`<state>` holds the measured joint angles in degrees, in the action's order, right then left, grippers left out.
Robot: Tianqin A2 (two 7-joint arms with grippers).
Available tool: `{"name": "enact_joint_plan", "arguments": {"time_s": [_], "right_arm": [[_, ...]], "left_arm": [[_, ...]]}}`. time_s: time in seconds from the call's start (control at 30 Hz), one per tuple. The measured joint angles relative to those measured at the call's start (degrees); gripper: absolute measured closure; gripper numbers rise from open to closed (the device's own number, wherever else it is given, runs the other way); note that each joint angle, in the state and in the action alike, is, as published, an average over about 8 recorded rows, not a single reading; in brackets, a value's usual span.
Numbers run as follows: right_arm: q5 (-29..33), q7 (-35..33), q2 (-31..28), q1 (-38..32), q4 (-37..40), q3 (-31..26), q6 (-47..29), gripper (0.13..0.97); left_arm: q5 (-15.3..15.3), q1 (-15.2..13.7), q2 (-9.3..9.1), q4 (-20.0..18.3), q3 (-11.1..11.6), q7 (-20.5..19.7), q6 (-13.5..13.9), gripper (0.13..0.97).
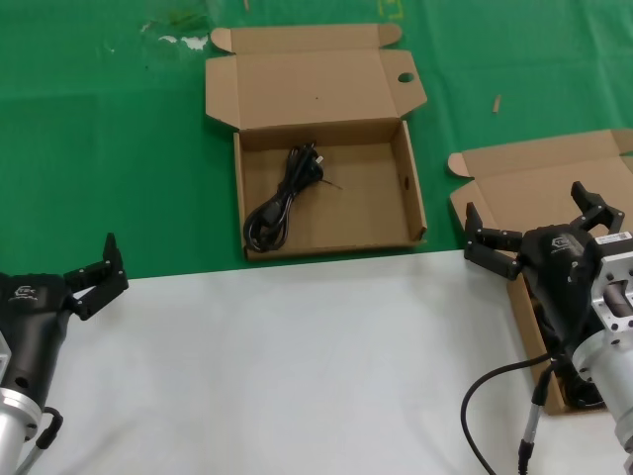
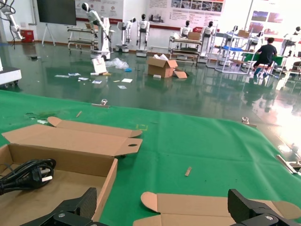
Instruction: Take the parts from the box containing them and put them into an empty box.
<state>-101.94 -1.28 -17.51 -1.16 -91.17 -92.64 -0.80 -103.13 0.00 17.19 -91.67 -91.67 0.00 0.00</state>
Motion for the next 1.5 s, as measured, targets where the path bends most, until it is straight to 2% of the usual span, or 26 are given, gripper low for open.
{"name": "enact_joint_plan", "arguments": {"time_s": [1.5], "right_arm": [[0.0, 0.0, 0.0, 0.0, 0.0, 0.0, 0.0, 0.129]], "left_arm": [[0.0, 0.0, 0.00, 0.0, 0.0, 0.0, 0.0, 0.132]]}}
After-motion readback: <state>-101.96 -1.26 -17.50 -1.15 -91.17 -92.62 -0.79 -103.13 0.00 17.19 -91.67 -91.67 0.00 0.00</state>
